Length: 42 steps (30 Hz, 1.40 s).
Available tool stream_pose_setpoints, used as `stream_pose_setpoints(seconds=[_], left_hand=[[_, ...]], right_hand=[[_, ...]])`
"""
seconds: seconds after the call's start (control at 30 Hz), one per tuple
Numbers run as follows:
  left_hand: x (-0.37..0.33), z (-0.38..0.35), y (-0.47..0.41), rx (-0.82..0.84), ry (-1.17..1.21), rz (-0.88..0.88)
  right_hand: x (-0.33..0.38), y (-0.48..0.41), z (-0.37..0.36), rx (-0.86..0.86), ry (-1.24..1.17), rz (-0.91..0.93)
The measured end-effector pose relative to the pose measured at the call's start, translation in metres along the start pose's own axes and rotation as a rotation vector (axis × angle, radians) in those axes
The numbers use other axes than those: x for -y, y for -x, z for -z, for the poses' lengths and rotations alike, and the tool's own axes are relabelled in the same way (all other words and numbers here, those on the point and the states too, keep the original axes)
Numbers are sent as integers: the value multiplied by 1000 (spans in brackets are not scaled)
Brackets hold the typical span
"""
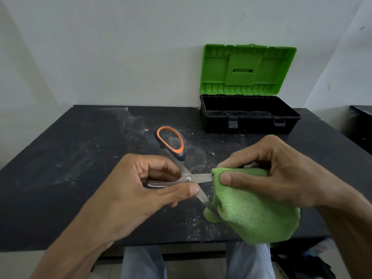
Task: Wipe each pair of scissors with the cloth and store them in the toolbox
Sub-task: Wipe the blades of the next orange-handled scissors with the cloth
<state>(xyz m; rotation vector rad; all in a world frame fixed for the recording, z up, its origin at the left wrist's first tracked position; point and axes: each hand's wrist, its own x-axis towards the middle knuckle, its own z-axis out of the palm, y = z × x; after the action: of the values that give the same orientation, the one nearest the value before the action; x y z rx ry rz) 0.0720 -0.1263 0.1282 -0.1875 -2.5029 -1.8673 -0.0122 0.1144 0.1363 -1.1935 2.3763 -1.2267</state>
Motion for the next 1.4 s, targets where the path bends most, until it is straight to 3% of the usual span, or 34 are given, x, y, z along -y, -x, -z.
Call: stream_pose_setpoints(seconds=[0.23, 0.5, 0.8, 1.4], left_hand=[[-3, -1, -2, -5, 23, 80], [-11, -5, -7, 96, -7, 103], [-14, 7, 0, 140, -39, 135], [-8, -2, -14, 201, -1, 157]], right_hand=[[0, 2, 4, 16, -2, -20], [8, -3, -7, 32, -35, -43], [4, 3, 2, 82, -159, -183], [0, 3, -4, 47, -137, -150]])
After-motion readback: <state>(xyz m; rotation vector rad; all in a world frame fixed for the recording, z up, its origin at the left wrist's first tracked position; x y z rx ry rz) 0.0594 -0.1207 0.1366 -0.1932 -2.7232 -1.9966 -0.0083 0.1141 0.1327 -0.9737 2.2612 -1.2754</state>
